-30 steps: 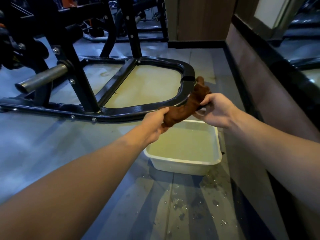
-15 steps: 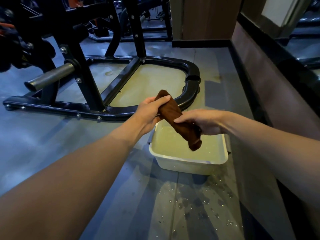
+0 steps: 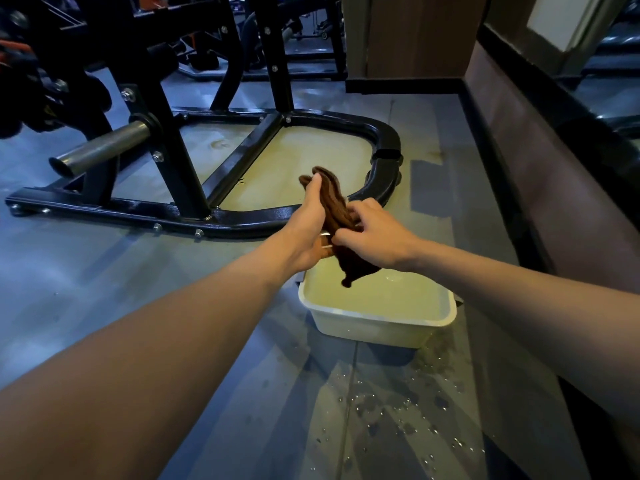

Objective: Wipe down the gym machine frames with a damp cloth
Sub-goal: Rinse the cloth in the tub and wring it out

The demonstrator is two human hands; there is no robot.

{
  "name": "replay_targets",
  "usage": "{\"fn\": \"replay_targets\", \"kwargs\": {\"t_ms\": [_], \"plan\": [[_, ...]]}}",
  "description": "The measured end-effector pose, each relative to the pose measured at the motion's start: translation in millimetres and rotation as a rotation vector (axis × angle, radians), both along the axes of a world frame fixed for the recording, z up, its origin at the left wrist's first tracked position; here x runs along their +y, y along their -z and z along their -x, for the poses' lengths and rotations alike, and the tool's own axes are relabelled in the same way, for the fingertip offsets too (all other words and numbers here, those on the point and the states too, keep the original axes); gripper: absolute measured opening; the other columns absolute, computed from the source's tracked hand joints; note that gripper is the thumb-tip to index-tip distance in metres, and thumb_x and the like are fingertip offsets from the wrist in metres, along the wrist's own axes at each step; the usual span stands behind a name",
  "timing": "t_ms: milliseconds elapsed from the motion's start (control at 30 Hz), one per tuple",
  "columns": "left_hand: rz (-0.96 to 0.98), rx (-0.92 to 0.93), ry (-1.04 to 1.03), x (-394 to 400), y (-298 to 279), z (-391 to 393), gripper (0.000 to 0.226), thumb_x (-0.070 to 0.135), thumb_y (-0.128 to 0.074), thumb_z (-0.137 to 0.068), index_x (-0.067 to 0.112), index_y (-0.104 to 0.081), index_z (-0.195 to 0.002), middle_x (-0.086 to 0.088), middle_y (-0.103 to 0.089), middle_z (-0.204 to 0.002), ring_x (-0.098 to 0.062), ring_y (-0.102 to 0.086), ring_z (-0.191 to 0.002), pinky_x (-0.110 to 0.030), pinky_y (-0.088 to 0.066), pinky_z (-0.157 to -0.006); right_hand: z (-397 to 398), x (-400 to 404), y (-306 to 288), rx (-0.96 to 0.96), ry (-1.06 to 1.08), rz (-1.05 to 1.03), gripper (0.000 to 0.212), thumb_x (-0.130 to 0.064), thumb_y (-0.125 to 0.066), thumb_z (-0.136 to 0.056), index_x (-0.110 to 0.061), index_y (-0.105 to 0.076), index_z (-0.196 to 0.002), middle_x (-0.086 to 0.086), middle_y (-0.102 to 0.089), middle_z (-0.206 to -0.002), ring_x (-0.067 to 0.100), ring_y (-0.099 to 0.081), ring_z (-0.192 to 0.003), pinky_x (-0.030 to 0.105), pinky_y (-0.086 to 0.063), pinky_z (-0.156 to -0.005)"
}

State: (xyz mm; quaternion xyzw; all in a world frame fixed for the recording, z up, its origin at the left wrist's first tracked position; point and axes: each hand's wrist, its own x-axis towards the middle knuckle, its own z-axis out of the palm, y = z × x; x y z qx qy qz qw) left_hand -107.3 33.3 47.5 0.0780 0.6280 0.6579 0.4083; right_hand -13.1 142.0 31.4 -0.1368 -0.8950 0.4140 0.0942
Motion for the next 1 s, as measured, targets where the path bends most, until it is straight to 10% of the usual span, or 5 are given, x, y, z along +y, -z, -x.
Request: {"fn": "replay_targets", "kwargs": {"t_ms": [167, 467, 633, 733, 1000], "plan": [[0.05, 0.014, -0.022, -6.7, 0.9, 2.0, 0.055, 0.057, -0.035, -0.107, 0.015, -0.064, -0.127, -0.018, -0.075, -0.116, -0.035, -0.072, -0.109, -0.058, -0.052, -0.103, 2.3, 0.2, -1.0, 0.053, 0.155, 0.287, 0.062, -0.069, -0.054, -0.094, -0.011, -0.074, -0.1, 0.009, -0.076, -0.092, 0.023, -0.075, -0.087, 0.05, -0.063, -0.085], [0.085, 0.055, 0.032, -4.8, 1.9, -8.0, 0.06, 0.058, -0.027, -0.108, 0.017, -0.064, -0.131, -0.011, -0.074, -0.117, -0.03, -0.066, -0.114, -0.052, -0.051, -0.104, 3.2, 7.6, 7.2, 0.048, 0.271, 0.235, 0.044, -0.042, -0.044, -0.11, -0.013, -0.073, -0.094, 0.016, -0.074, -0.09, 0.032, -0.073, -0.089, 0.053, -0.063, -0.083], [0.018, 0.009, -0.077, -5.8, -4.1, -4.7, 0.05, 0.048, -0.028, -0.112, 0.016, -0.059, -0.135, -0.012, -0.07, -0.124, -0.029, -0.066, -0.113, -0.045, -0.055, -0.085, 4.4, 8.7, 11.7, 0.042, 0.551, 0.874, 0.04, -0.036, -0.042, -0.111, -0.011, -0.073, -0.108, 0.011, -0.076, -0.096, 0.026, -0.072, -0.09, 0.035, -0.059, -0.08], [0.082, 0.031, -0.126, -6.2, -6.5, -2.0, 0.047, 0.046, -0.031, -0.112, 0.014, -0.058, -0.135, -0.01, -0.069, -0.125, -0.025, -0.064, -0.11, -0.044, -0.051, -0.1, 0.8, 7.7, 4.5, -0.006, 0.533, 1.194, 0.063, -0.067, -0.04, -0.103, -0.017, -0.076, -0.116, 0.01, -0.078, -0.109, 0.031, -0.073, -0.102, 0.044, -0.056, -0.096], [0.192, 0.144, -0.081, -15.4, 5.2, 16.1, 0.034, 0.01, -0.062, -0.102, -0.003, -0.059, -0.134, -0.015, -0.072, -0.113, -0.023, -0.072, -0.094, -0.032, -0.06, -0.077, -6.9, 8.6, 0.9, -0.137, 0.382, 0.814, 0.022, -0.033, -0.053, -0.109, -0.017, -0.06, -0.122, 0.004, -0.069, -0.116, 0.024, -0.063, -0.11, 0.043, -0.048, -0.092]]}}
